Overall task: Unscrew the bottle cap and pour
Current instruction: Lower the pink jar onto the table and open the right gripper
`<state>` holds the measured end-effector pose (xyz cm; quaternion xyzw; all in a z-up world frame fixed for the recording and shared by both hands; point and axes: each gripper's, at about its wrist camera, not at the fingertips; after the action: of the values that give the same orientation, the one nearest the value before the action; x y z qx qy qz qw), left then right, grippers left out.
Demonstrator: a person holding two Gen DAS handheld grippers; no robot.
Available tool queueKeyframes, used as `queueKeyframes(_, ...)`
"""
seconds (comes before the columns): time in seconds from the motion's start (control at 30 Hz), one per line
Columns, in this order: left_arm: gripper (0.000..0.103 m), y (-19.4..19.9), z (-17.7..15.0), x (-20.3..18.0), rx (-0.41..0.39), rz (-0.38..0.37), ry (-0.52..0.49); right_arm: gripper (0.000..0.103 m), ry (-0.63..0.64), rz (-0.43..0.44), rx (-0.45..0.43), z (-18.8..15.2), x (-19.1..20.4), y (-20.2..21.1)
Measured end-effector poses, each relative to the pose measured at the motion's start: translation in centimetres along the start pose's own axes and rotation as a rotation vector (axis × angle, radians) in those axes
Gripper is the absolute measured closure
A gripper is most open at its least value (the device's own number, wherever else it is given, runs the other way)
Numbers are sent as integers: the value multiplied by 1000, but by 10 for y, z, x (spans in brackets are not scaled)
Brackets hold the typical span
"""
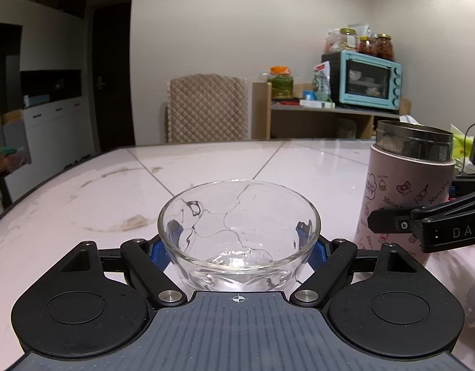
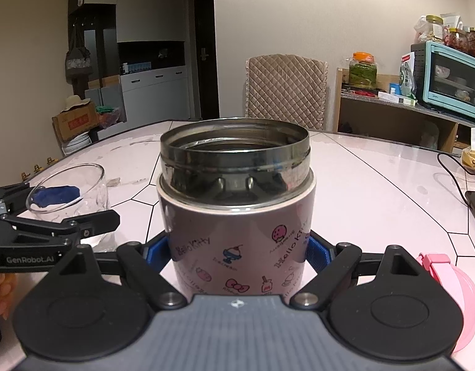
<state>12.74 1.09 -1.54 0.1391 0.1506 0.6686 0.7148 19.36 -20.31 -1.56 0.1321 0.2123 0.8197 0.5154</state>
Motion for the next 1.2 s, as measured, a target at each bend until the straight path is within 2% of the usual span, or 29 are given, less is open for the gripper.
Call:
queueKeyframes(0.6,17,-3,1,-5,-1,38,15,15,15,-1,-6,-5,0,3)
queueKeyframes(0.67,17,-3,1,-5,-1,39,14,15,10,-9,-5,-3,25,9)
queueKeyframes(1.2,17,-3,0,-6,0,39,14,15,6,-8,-16,-4,22,9)
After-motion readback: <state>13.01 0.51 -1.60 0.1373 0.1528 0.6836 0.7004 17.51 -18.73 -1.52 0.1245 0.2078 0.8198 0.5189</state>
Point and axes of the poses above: each gripper's, at about its wrist camera, not at the fingertips, and y roughly against the way its jaws point, x to its left, z to its top, and after that the axes turned 6 degrees about -z, right-handed
